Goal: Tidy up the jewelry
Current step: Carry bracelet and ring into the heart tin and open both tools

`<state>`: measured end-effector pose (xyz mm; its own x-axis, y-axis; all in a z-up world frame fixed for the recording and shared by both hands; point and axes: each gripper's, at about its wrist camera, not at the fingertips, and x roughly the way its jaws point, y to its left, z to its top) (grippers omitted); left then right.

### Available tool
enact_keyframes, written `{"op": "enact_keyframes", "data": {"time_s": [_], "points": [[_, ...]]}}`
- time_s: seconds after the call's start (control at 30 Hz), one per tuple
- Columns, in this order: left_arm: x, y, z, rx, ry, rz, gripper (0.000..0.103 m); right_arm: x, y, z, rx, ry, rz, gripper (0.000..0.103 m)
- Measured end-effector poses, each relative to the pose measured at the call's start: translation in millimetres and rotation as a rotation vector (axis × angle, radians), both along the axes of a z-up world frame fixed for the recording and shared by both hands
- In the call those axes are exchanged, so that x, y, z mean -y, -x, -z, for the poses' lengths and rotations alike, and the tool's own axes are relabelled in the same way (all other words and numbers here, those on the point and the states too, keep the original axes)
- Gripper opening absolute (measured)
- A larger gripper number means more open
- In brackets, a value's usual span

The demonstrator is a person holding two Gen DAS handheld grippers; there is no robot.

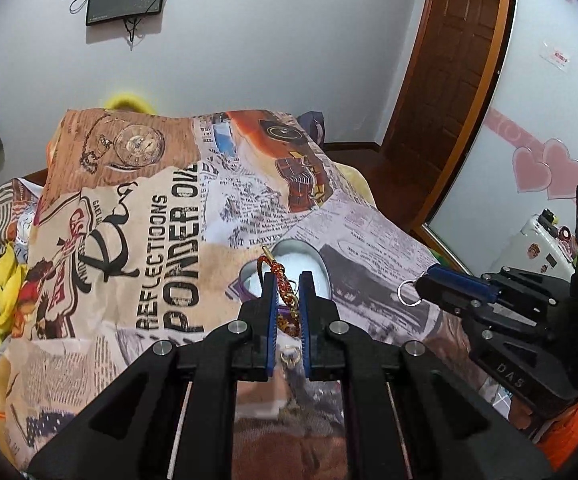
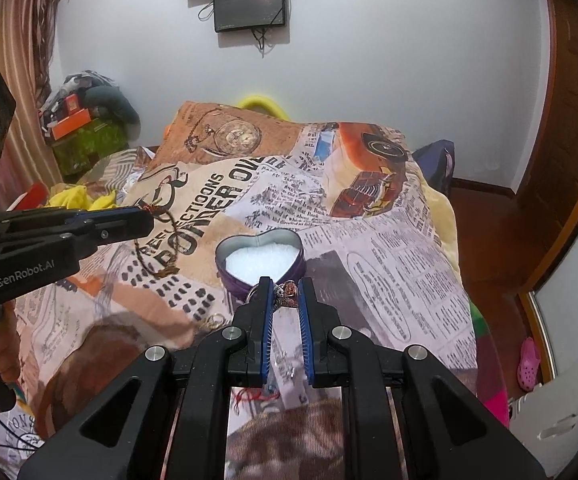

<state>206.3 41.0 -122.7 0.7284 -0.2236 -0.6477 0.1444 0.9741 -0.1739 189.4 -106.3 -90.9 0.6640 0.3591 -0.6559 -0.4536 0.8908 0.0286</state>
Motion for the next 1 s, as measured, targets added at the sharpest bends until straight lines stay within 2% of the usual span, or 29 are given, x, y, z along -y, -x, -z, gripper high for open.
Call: {"op": "enact_keyframes", "data": {"time_s": [0.63, 0.83, 1.0], "points": [[12, -55, 2, 0.019, 0.011, 0.057, 0.009, -16, -49, 9, -0.015, -0.007, -0.024, 0.011], [14, -74, 17, -0.026, 0.063, 0.095, 0.009, -18, -59, 19, -0.041, -0.005, -0.029, 0.011], [12, -92, 38, -0.098, 0.112, 0.111, 0.009, -22, -67, 29, -0.068, 0.002, -0.037, 0.011]]}}
